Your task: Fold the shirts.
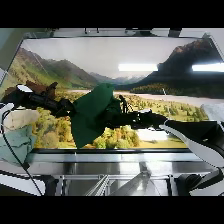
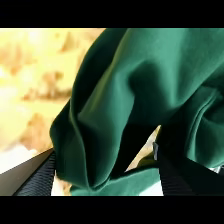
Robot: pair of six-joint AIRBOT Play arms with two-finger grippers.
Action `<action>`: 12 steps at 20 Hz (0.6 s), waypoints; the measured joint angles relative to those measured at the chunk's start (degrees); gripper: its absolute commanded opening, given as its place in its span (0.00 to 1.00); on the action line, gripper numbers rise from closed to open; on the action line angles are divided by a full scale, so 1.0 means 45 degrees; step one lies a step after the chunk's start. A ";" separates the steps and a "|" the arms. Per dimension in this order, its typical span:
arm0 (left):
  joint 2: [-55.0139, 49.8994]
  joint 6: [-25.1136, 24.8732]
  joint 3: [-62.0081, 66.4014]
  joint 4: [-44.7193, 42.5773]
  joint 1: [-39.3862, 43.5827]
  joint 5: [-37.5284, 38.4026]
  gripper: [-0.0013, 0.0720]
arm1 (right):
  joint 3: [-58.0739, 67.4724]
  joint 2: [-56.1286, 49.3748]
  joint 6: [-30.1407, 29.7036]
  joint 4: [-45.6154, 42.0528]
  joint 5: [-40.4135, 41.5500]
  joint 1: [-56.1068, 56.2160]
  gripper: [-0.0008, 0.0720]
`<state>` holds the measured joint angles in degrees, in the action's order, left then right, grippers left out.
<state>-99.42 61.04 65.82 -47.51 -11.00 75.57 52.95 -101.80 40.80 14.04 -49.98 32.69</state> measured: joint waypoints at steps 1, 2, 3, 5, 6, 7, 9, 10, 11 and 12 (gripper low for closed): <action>-0.0112 -0.0010 0.0102 -0.0058 0.0117 -0.0189 0.46 | 0.0282 -0.0243 0.0180 0.0005 0.0000 0.0034 0.25; -0.0233 -0.0039 0.0170 -0.0170 0.0233 -0.0355 0.14 | 0.0495 -0.0413 0.0316 0.0005 0.0005 0.0053 0.04; -0.0316 -0.0044 0.0204 -0.0374 0.0340 -0.0423 0.02 | 0.0675 -0.0539 0.0437 0.0015 0.0000 0.0058 0.04; -0.0330 -0.0102 0.0272 -0.0403 0.0432 -0.0379 0.02 | 0.0918 -0.0646 0.0568 0.0005 -0.0301 -0.0024 0.03; -0.0253 -0.0126 0.0287 -0.0413 0.0403 -0.0369 0.02 | 0.0986 -0.0617 0.0607 -0.0097 -0.0636 -0.0146 0.03; -0.0073 -0.0146 0.0311 -0.0393 0.0316 -0.0277 0.02 | 0.1039 -0.0461 0.0680 -0.0325 -0.1083 -0.0359 0.03; 0.0617 -0.0194 0.0335 -0.0219 -0.0049 -0.0151 0.04 | 0.1103 0.0194 0.0850 -0.0889 -0.2288 -0.1001 0.03; 0.1161 -0.0253 0.0350 0.0097 -0.0330 -0.0029 0.04 | 0.1117 0.0733 0.0933 -0.1132 -0.3089 -0.1491 0.04; 0.1807 -0.0389 0.0403 0.0641 -0.0661 0.0233 0.04 | 0.1137 0.1428 0.0991 -0.1214 -0.3993 -0.2084 0.04; 0.2463 -0.0593 0.0515 0.1423 -0.0986 0.0568 0.04 | 0.1156 0.2200 0.1010 -0.1151 -0.4867 -0.2710 0.04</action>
<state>-88.33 58.37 68.14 -41.10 -15.44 78.13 58.15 -91.90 45.34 8.86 -71.88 20.49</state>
